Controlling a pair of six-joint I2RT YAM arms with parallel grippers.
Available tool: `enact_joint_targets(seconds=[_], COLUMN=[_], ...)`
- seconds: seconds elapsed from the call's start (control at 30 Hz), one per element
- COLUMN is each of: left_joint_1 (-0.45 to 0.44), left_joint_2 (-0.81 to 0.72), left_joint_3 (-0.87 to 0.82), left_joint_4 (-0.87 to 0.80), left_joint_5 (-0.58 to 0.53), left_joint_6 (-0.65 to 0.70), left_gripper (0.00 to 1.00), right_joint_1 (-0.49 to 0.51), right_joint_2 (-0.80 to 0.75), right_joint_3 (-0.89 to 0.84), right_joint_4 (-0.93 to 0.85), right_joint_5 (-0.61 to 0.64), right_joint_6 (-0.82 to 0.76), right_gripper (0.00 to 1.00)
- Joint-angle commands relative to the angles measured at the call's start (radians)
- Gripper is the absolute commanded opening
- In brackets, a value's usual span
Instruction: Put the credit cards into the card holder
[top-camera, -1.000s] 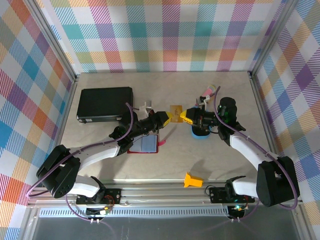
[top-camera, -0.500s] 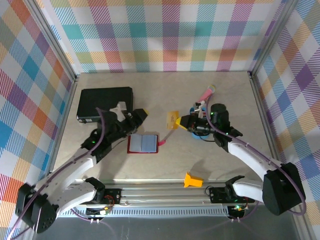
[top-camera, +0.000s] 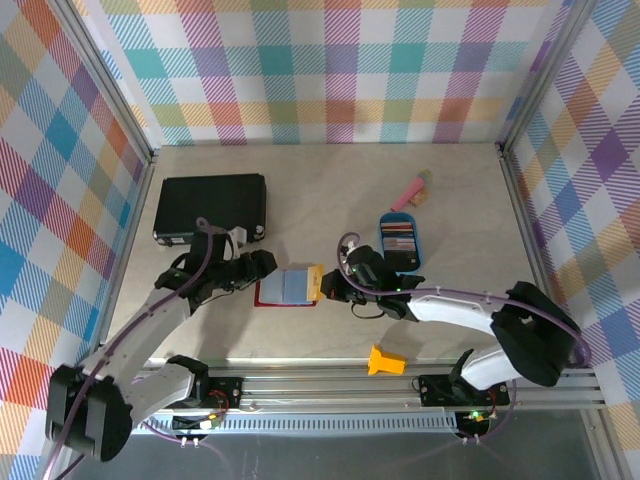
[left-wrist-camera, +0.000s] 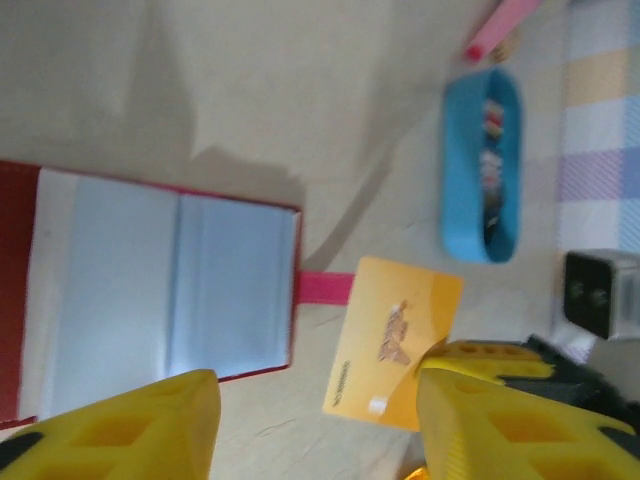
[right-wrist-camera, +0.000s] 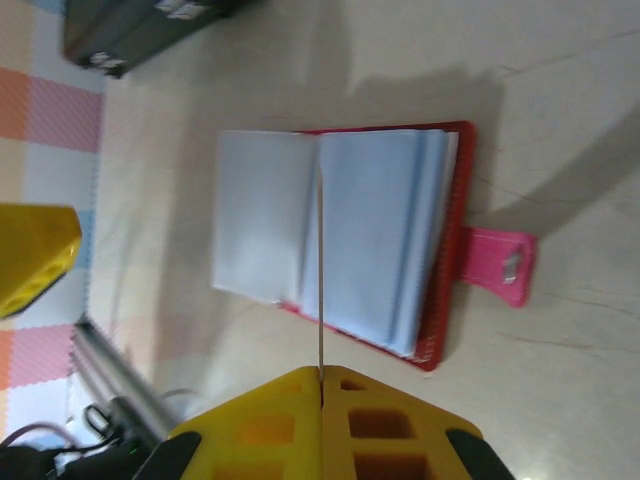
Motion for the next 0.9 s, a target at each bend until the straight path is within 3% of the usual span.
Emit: enact_joint_targets(seconds=[0.0,0.47,0.67,0.87], left_joint_1=[0.017,0.022,0.022,0.023], left_joint_2=[0.059,0.231,0.204,0.279], left_joint_3=[-0.028,-0.055,-0.061,-0.062], left_joint_4=[0.104,0.165,0.117,0.135], left_joint_5=[0.061,-0.064,-0.165,-0.139], left_joint_6=[0.058,0.146,0.196,0.227], left_gripper=[0.4,0.3,0.29,0.3], right_joint_1=[0.003,0.003,0.014,0.027], right_joint_2=[0.023,0.189,0.234,0.274], right_joint_3=[0.044,0.102,0.117,0.134], right_joint_4=[0.047,0.238,0.258,0.273], right_joint_5=[0.054,-0.072,-0.054,-0.061], right_joint_6=[0.012,0.002,0.024,0.028], right_gripper=[0.0,0.0,0.0,0.0])
